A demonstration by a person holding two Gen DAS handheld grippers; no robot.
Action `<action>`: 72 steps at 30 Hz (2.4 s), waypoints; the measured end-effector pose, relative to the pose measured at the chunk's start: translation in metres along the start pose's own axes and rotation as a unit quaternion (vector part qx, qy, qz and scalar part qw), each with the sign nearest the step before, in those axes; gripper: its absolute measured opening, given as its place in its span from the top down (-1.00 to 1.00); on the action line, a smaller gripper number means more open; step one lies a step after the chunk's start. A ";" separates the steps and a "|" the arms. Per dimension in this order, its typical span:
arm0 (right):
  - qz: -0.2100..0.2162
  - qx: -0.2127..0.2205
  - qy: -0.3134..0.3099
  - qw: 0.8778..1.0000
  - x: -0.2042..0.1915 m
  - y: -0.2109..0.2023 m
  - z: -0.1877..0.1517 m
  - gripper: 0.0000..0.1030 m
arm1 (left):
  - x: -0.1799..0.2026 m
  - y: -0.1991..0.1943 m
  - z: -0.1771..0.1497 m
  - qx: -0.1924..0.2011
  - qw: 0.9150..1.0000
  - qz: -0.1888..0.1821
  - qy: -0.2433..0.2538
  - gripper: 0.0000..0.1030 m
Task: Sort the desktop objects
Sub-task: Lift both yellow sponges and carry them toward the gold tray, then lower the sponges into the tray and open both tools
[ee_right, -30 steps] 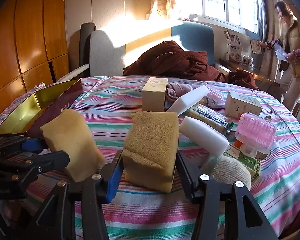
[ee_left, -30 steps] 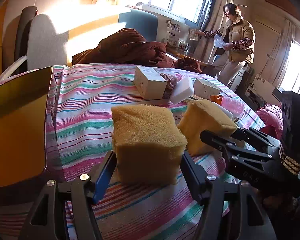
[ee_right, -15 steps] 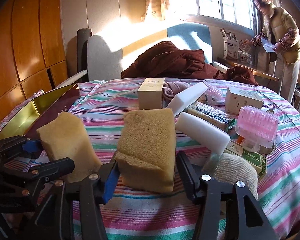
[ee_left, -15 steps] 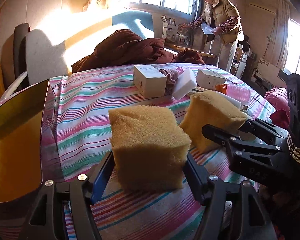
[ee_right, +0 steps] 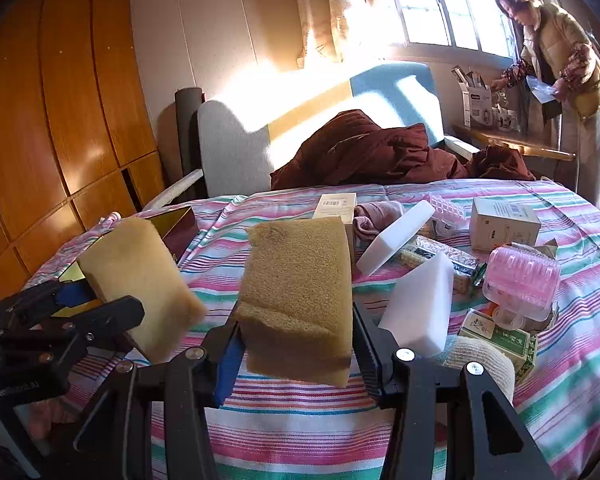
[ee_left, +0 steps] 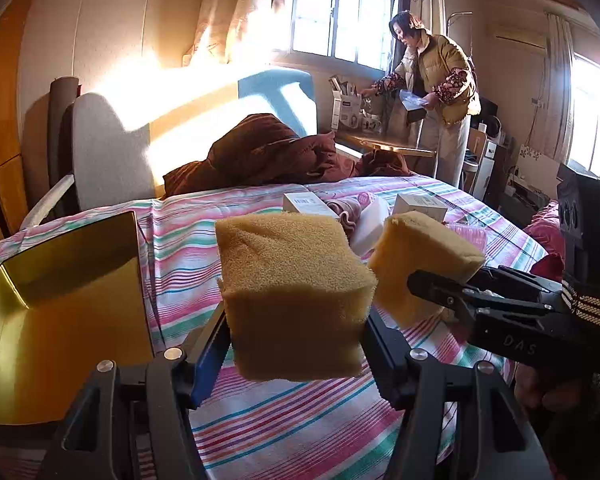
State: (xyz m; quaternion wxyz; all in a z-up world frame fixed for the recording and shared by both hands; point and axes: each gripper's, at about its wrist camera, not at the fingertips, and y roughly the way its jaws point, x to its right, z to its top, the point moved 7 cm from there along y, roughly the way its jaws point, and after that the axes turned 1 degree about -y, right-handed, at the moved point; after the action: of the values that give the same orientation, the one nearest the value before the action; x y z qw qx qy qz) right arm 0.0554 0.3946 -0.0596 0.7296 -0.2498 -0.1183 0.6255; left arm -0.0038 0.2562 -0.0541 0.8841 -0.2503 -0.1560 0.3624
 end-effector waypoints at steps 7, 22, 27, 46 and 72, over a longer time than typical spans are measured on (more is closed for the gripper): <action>0.024 0.027 -0.065 0.997 -0.054 0.007 0.032 0.01 | -0.045 -0.026 0.006 0.014 0.998 0.048 -0.043 -0.24; 0.118 0.009 -0.146 0.982 -0.187 0.061 0.050 0.01 | -0.174 -0.052 -0.013 -0.001 0.976 0.176 -0.129 -0.24; 0.123 -0.008 -0.153 0.981 -0.206 0.084 0.052 0.01 | -0.194 -0.053 -0.014 -0.004 0.970 0.203 -0.133 -0.24; 0.074 -0.128 -0.126 0.981 -0.226 0.188 0.070 0.01 | -0.281 -0.025 0.007 -0.057 0.957 0.236 -0.161 -0.24; 0.082 -0.149 -0.098 0.981 -0.220 0.211 0.083 -0.52 | -0.328 0.029 0.006 -0.140 0.941 0.215 -0.219 -0.28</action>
State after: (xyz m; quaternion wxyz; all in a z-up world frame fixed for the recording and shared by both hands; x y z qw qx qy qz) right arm -0.2065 0.2187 -0.0663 0.6154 -0.3027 -0.2602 0.6797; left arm -0.2482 0.0402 -0.0964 0.6852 -0.3137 -0.3373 0.5642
